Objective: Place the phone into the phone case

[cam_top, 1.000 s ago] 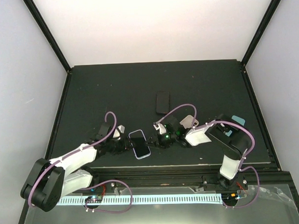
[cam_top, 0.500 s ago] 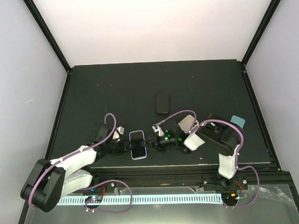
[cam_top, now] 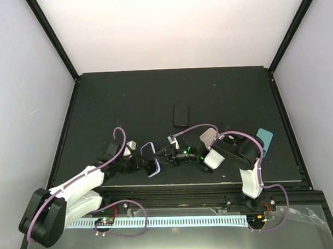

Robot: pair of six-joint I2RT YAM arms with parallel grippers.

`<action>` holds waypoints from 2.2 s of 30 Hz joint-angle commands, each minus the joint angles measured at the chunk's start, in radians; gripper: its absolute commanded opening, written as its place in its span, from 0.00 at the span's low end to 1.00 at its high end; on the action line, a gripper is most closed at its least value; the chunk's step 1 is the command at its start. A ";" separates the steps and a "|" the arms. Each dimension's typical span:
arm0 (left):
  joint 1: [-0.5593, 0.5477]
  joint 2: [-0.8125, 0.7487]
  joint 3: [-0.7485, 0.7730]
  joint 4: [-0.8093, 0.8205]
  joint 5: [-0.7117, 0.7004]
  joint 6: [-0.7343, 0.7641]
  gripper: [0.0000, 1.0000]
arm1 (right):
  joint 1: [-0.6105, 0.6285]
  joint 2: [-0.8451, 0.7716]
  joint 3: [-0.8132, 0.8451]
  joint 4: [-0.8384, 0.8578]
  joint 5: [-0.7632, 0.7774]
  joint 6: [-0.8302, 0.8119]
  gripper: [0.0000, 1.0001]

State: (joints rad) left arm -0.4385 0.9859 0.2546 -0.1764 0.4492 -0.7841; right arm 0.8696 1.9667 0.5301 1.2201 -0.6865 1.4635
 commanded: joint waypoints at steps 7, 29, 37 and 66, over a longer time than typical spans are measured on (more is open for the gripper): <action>-0.002 -0.005 0.020 -0.048 -0.032 0.039 0.34 | 0.006 -0.086 0.088 -0.436 0.043 -0.280 0.42; -0.002 0.081 0.031 0.006 -0.035 0.040 0.22 | 0.013 -0.132 0.237 -0.965 0.218 -0.562 0.48; 0.000 0.053 0.043 -0.057 -0.060 0.044 0.19 | 0.014 -0.057 0.312 -0.928 0.089 -0.573 0.48; 0.003 -0.083 0.037 -0.159 -0.094 0.050 0.23 | 0.031 -0.130 0.214 -0.604 -0.010 -0.326 0.44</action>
State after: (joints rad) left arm -0.4377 0.8967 0.2703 -0.3225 0.3653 -0.7567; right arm 0.8738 1.8786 0.7414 0.6682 -0.6899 1.1728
